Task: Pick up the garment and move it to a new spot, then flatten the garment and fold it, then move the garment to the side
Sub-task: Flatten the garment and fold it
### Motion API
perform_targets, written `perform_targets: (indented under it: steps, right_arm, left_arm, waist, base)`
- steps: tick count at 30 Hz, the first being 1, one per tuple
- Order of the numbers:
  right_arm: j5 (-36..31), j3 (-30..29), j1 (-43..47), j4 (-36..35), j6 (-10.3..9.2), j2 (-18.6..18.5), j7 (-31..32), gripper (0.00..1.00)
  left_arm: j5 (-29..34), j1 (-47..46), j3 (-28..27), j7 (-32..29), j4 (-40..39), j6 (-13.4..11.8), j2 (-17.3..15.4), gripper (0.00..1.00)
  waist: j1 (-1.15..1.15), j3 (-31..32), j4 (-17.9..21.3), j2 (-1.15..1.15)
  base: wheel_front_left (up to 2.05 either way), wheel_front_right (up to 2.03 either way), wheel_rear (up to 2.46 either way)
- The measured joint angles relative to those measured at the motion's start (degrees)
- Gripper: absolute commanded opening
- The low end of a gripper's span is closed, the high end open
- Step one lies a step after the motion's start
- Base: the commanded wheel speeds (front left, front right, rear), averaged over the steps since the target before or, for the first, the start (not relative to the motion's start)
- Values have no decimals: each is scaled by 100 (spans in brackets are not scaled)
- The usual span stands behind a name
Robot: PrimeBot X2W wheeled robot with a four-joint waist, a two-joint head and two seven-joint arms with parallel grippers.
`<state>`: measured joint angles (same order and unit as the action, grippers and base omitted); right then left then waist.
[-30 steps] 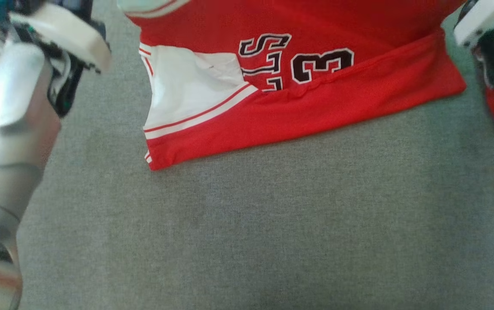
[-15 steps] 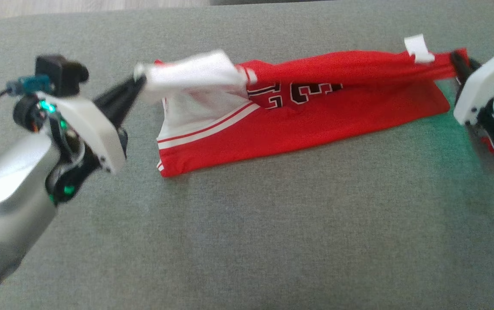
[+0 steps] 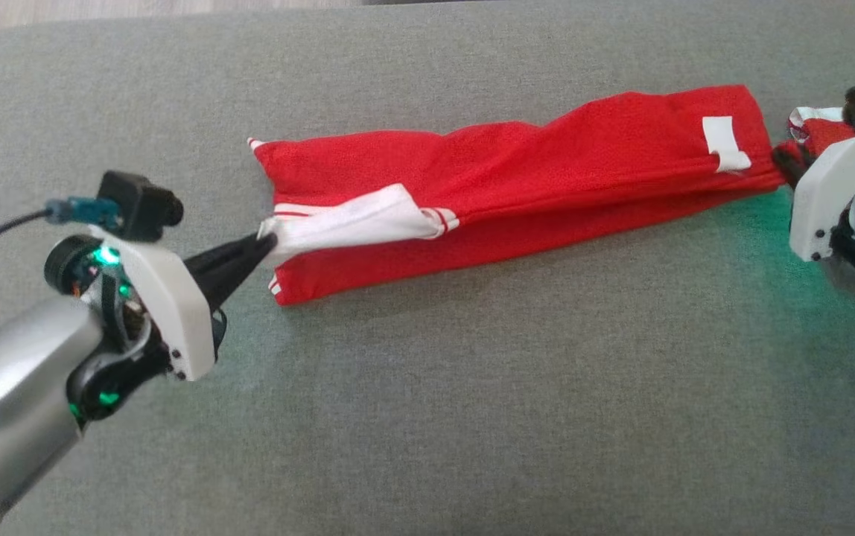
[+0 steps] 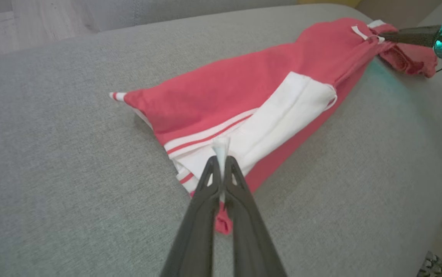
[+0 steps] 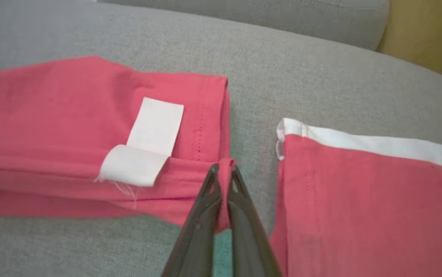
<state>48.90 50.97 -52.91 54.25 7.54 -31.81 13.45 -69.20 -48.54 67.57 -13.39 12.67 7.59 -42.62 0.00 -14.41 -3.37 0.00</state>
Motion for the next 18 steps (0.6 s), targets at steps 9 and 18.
perform_targets:
  steps: [9, 18]
  right_arm:
    - [110, 363, -62, -59, 0, -99, 79, 0]
    - [584, 203, -67, 88, 0, -65, -142, 100]
  left_arm:
    - [401, -49, 358, 133, 334, 0, 200, 0]
    - [577, -47, 302, 948, 1104, -82, 590, 100]
  waist:
    - [0, -138, 22, 0]
    - [1, -129, 81, 0]
  base:
    - [0, 0, 0]
    - [0, 0, 0]
